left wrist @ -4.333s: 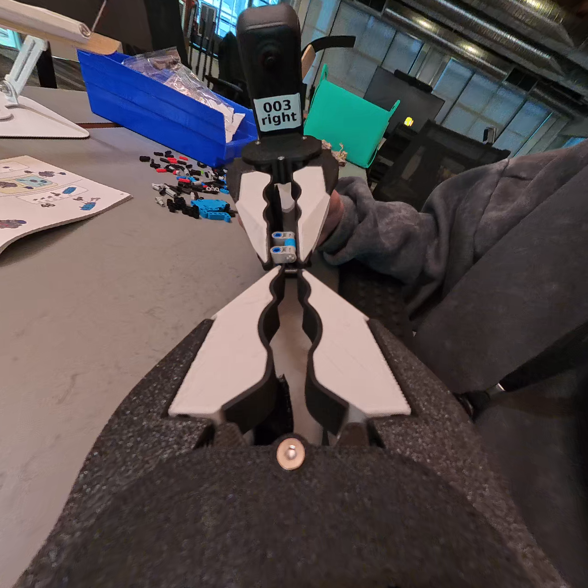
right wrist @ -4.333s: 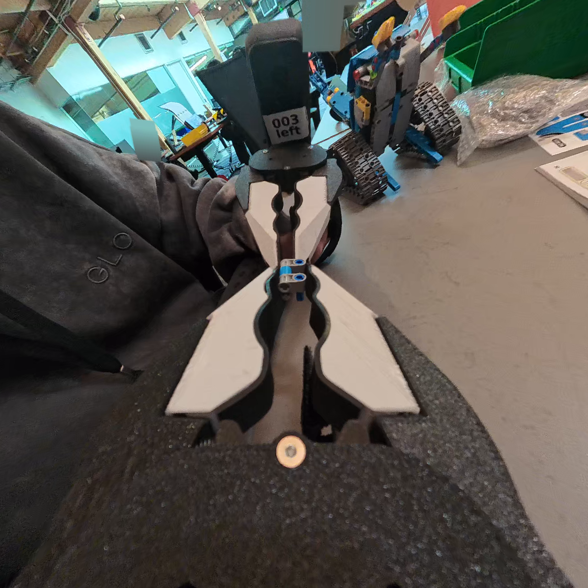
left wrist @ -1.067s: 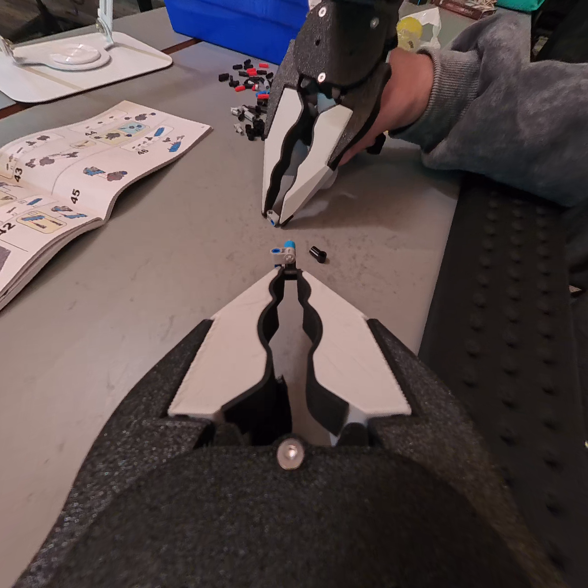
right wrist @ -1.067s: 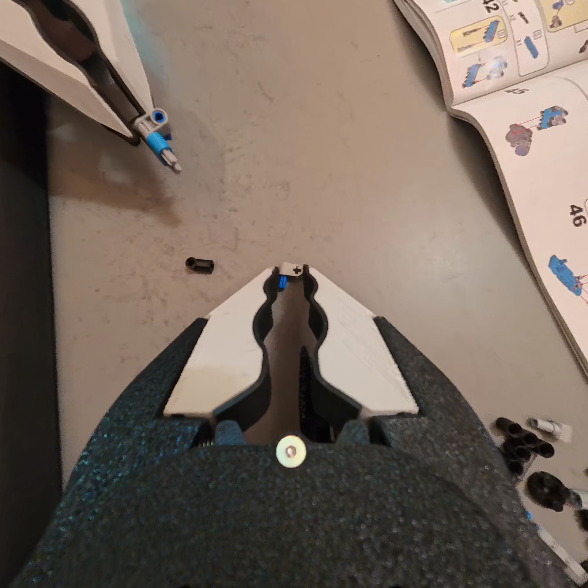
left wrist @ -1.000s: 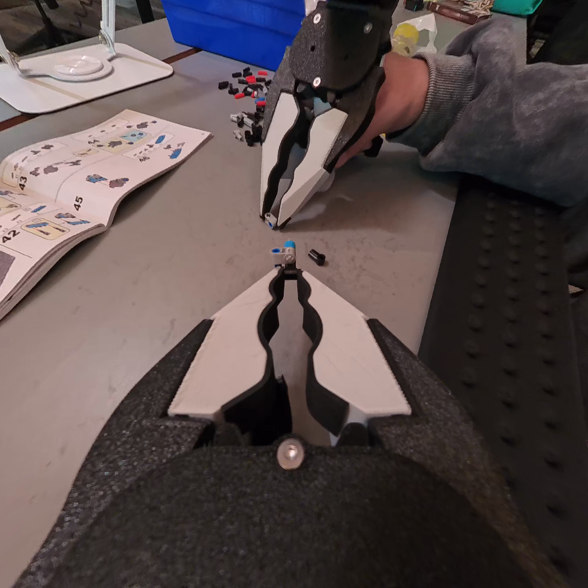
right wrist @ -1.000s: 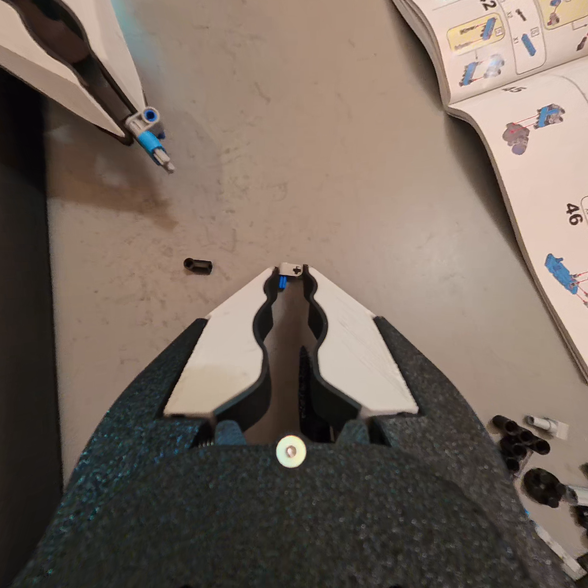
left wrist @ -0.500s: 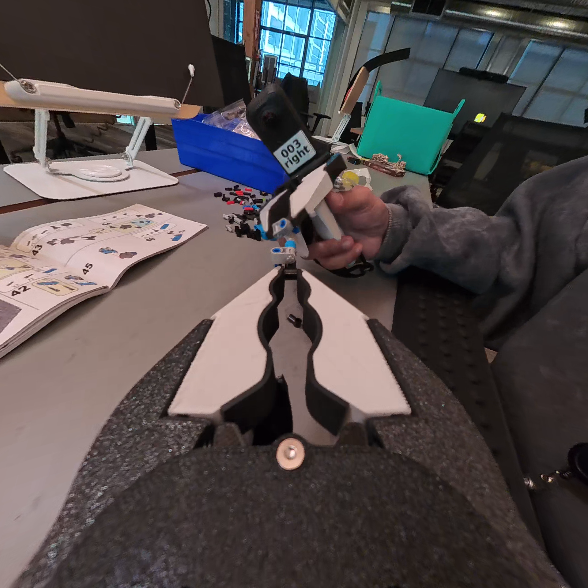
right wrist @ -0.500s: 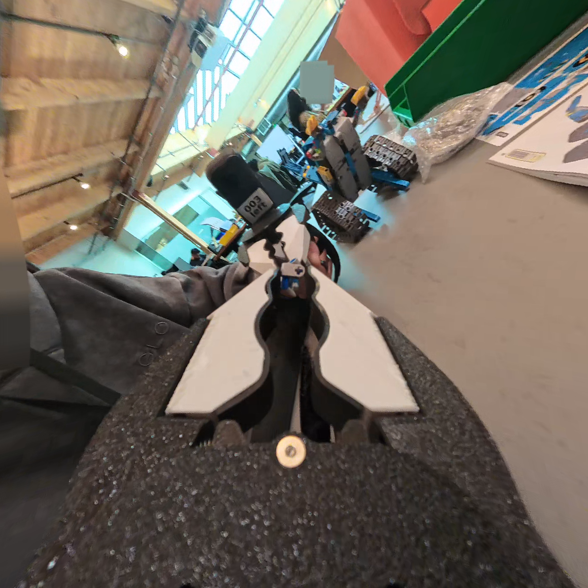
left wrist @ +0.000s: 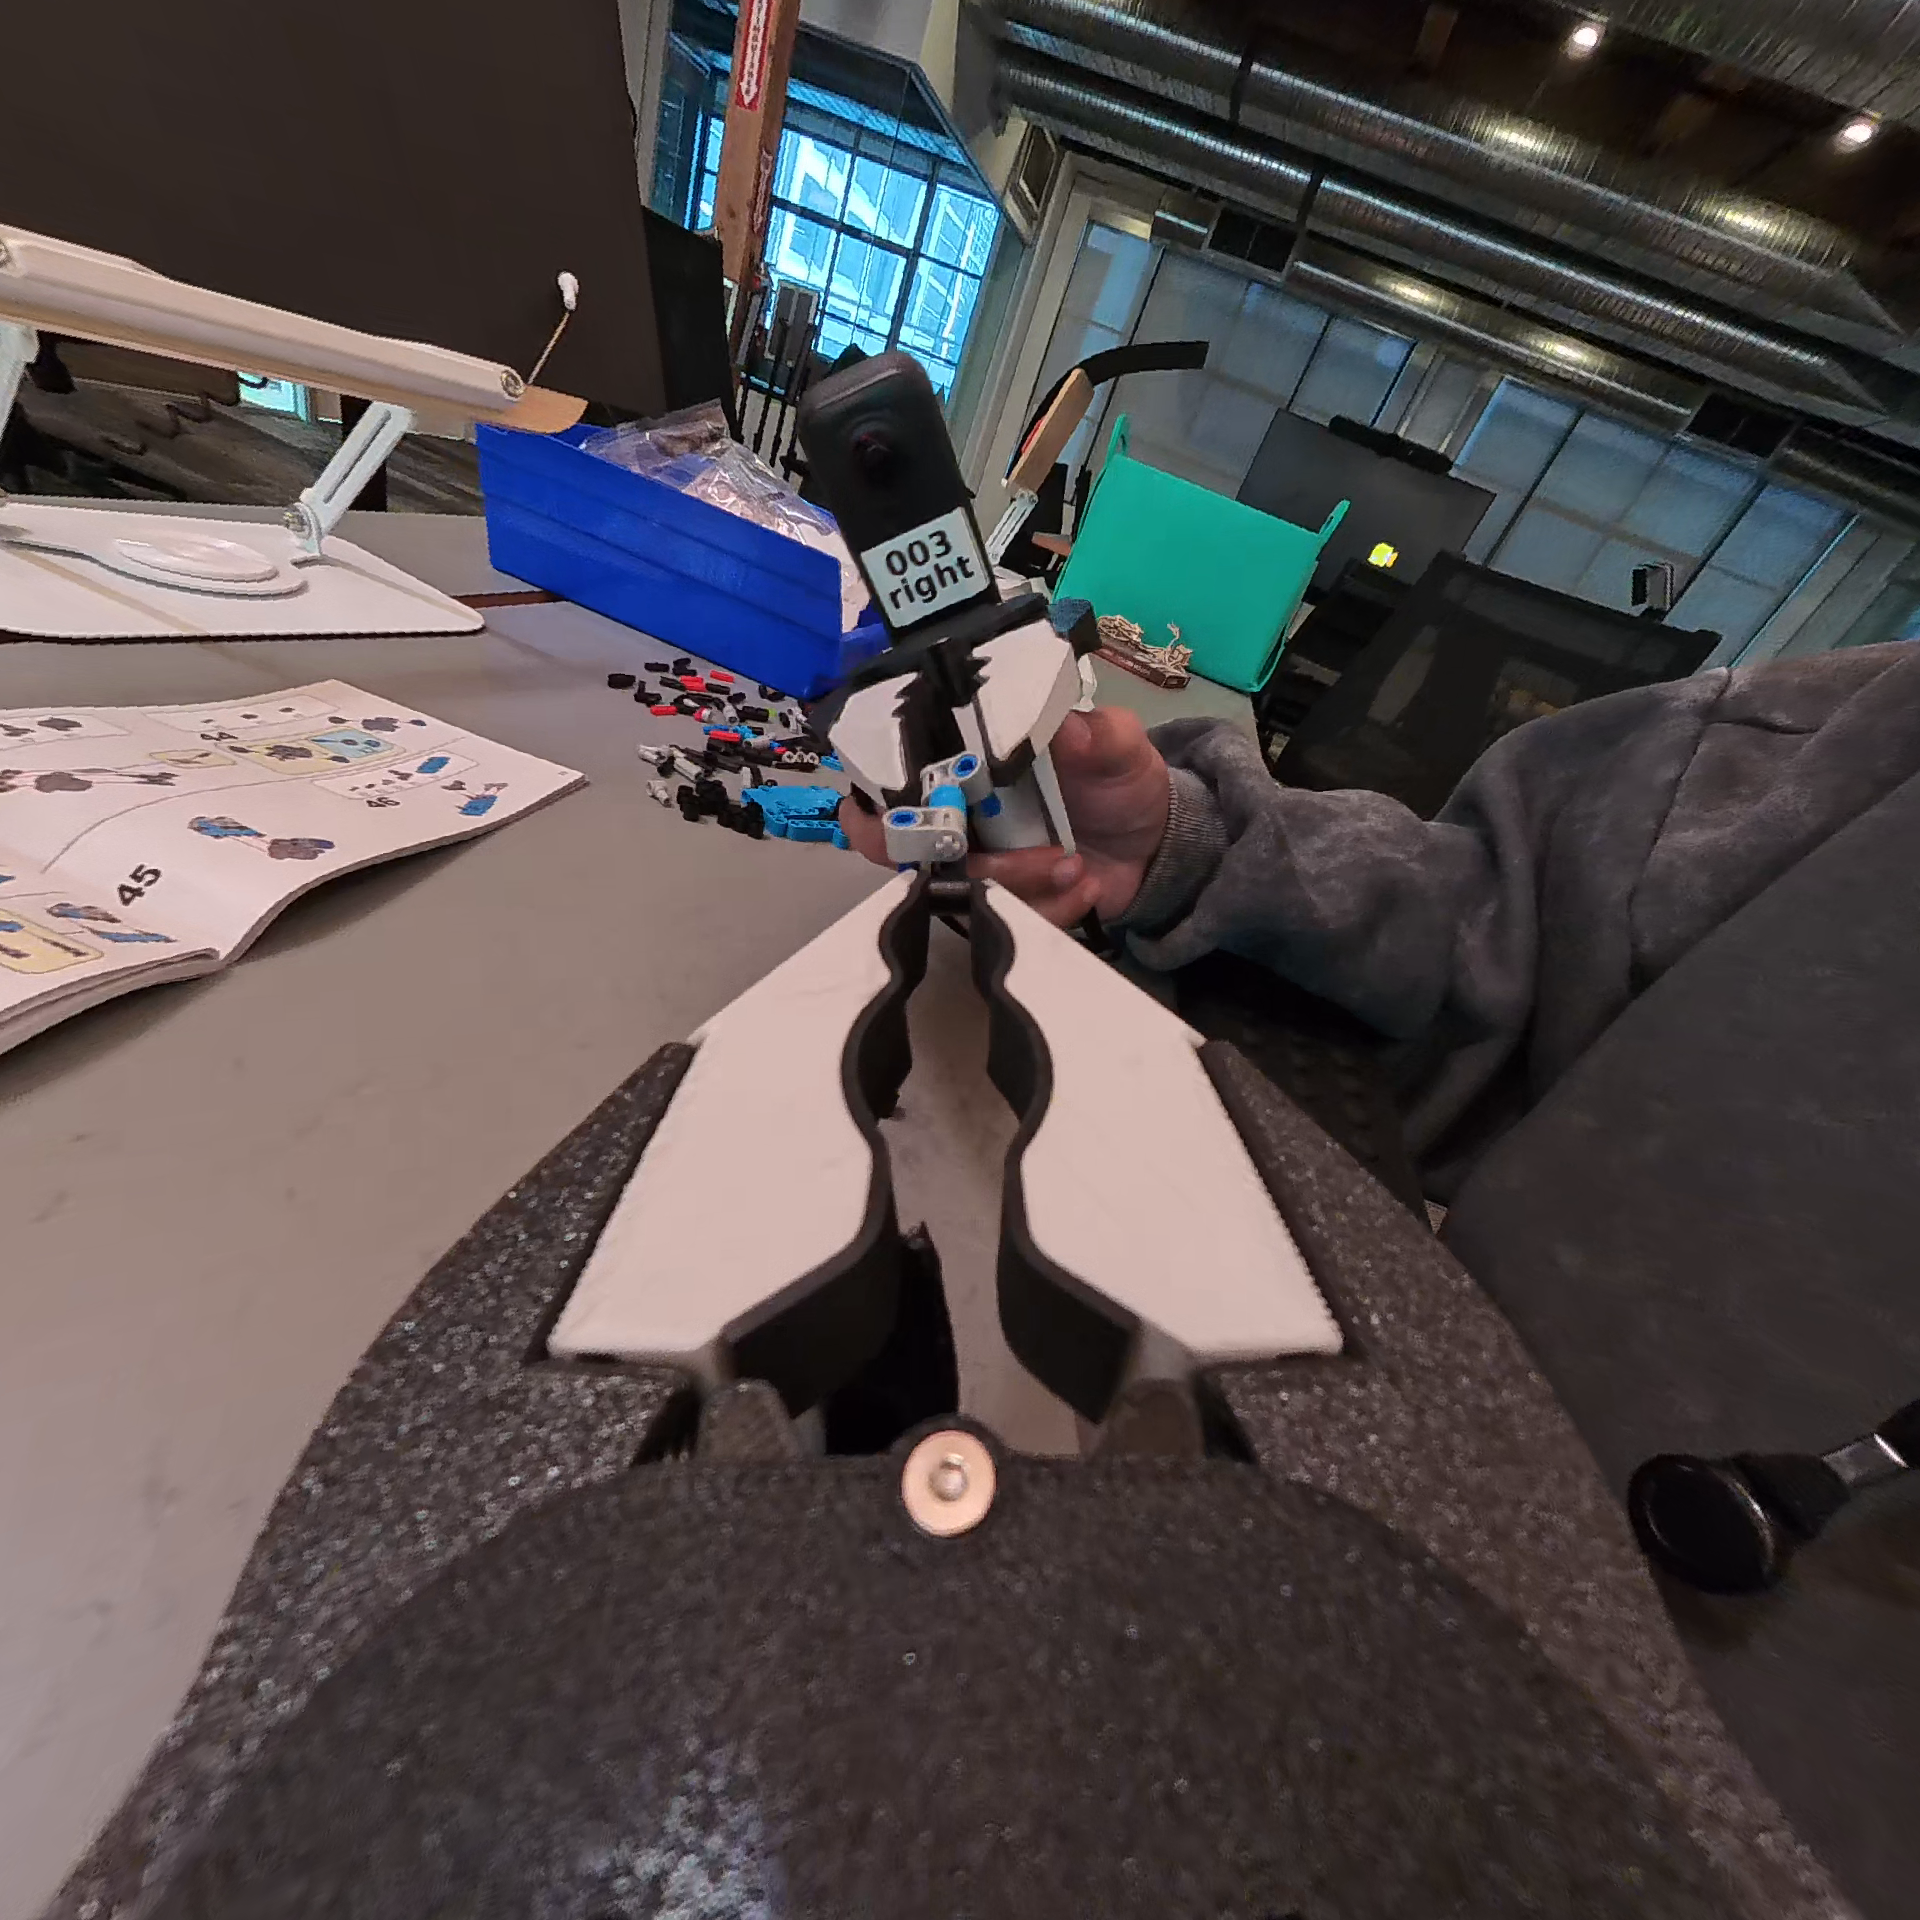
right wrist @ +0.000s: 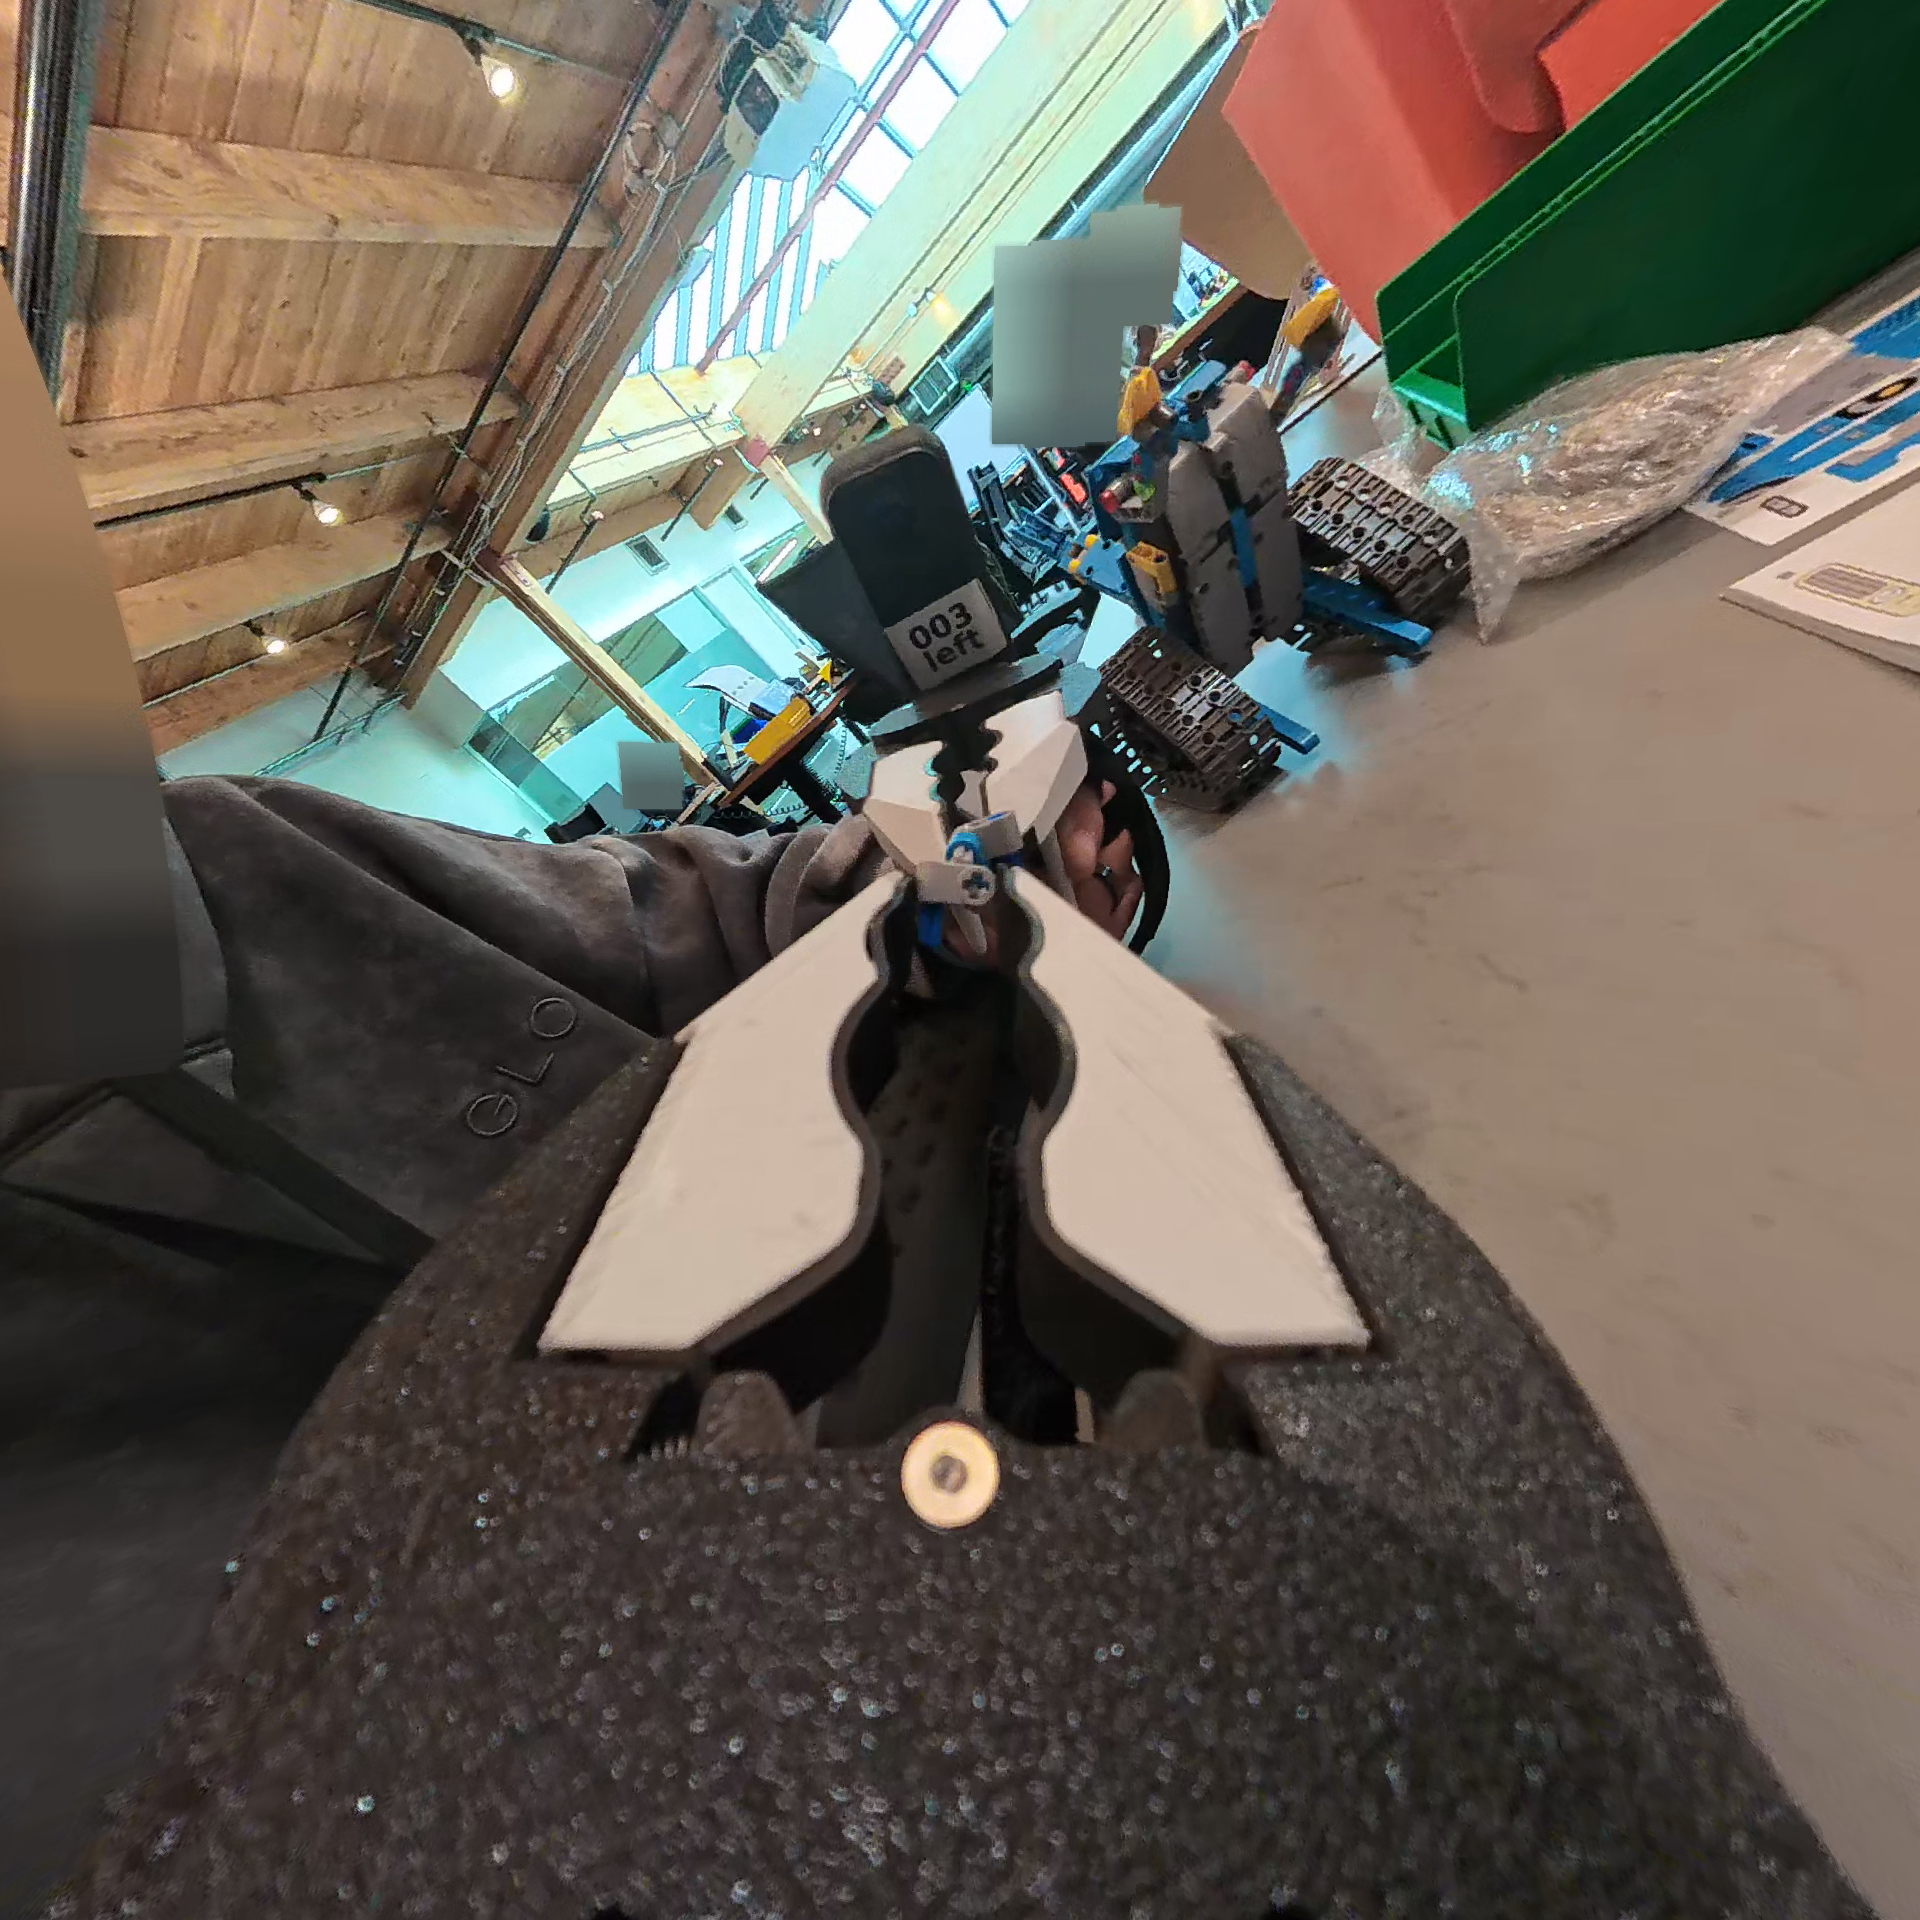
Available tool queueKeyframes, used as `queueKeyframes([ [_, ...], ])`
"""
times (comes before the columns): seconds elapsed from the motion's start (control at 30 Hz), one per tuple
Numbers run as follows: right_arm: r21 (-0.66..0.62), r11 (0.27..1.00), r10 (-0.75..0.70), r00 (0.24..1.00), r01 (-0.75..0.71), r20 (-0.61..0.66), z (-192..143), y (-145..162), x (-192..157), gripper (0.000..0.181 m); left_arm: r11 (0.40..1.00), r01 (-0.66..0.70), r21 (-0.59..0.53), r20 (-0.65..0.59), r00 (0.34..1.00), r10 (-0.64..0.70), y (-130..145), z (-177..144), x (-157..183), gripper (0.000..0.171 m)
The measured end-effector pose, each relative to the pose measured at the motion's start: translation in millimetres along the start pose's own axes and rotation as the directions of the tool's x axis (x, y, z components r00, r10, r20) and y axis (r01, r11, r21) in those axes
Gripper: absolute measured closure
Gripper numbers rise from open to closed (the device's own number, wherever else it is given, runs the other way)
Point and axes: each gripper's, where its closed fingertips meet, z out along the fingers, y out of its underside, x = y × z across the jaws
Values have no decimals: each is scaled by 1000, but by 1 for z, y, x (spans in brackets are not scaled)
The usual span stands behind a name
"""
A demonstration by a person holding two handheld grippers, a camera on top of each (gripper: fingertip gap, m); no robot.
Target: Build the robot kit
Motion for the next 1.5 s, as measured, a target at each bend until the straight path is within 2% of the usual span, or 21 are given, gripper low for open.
queueKeyframes([
  [0.27,-28,998,-53,998,52,-36,1,3,1,167,1000,-7,-16,7,1000,7,3,1,0,166],
  [0.4,-22,1000,13,1000,-13,-4,-1,4,3,167,990,-125,-63,71,989,129,8,3,-4,165],
  [0.47,-57,995,-83,996,81,-28,-2,7,2,167,989,-126,-76,63,989,131,10,4,-2,165],
  [0.53,-118,965,-246,965,234,-94,-3,11,5,167,994,-85,-68,49,995,88,10,3,-2,165],
  [0.6,-173,903,-418,898,394,-137,-3,13,4,167,996,-74,-53,40,996,76,7,1,-2,165],
  [0.67,-221,816,-574,797,535,-189,-5,11,6,167,998,-32,-54,2,999,33,9,1,2,165],
  [0.7,-261,750,-659,720,608,-215,-7,10,8,167,998,6,-63,-33,999,-8,12,1,5,165],
  [0.77,-355,546,-838,498,759,-223,-12,10,12,167,996,64,-68,-60,996,-68,13,1,6,165],
  [0.8,-384,468,-884,414,796,-219,-12,11,12,167,995,74,-61,-62,995,-77,11,0,5,165],
  [0.83,-379,419,-907,364,825,-209,-11,11,8,167,994,94,-54,-78,992,-98,9,-1,6,165],
  [0.9,-336,361,-932,326,870,-158,-8,12,-5,167,986,160,-49,-112,980,-165,9,-3,7,165],
  [1.0,-324,366,-931,340,872,-135,-10,13,-8,167,966,249,-67,-172,951,-257,10,-3,9,166],
  [1.03,-285,414,-910,400,865,-106,-9,15,-14,167,967,244,-66,-162,954,-252,10,-3,8,166],
  [1.1,-188,610,-791,608,770,-76,-6,14,-21,167,983,177,-59,-126,975,-183,10,-2,6,165],
  [1.17,-159,824,-562,821,544,-102,-5,12,-11,167,997,46,-66,-53,997,-49,12,-1,4,165],
  [1.23,-110,962,-258,965,251,-47,-3,13,-7,167,989,-123,-80,40,991,127,12,0,0,165],
  [1.3,-47,998,30,999,-29,20,-3,8,-1,167,951,-287,-113,125,946,300,10,1,-3,165],
  [1.37,7,973,229,969,-230,93,-6,3,5,167,899,-409,-156,179,884,433,11,1,-4,165],
  [1.43,3,932,357,921,-362,154,-7,5,8,167,852,-485,-197,203,830,519,13,3,-3,165],
  [1.5,-9,910,411,895,-415,174,-5,9,9,168,835,-502,-227,200,815,544,17,5,-4,165],
])
